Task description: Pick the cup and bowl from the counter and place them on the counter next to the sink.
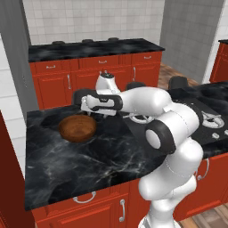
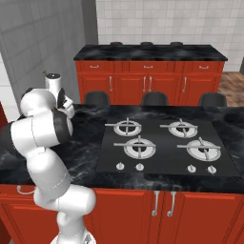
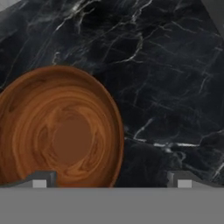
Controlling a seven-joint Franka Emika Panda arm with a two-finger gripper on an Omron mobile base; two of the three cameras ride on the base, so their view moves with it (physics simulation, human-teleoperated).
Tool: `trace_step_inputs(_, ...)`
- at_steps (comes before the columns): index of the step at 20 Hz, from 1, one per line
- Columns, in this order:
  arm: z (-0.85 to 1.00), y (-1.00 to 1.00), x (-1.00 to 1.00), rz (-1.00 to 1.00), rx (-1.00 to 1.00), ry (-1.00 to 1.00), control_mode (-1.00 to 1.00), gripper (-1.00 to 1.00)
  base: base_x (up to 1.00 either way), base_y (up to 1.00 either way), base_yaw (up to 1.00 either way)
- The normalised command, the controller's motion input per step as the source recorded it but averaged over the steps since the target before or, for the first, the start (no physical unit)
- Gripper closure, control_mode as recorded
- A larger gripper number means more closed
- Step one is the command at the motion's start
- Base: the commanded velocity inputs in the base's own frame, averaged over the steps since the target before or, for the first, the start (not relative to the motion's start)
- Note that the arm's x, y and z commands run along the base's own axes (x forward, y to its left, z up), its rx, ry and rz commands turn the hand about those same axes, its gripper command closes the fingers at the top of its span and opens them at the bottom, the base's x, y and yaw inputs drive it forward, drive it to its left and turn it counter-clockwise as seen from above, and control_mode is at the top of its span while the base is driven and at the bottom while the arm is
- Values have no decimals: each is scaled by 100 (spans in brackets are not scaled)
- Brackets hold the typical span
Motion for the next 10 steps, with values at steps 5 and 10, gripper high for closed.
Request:
trace_step_inputs(5,-7,-29,-41,0,0,0,-100,-100,0,0,0)
trace_step_inputs(10,-14,-1,-6,0,0,-5,-100,-100,0,0,0)
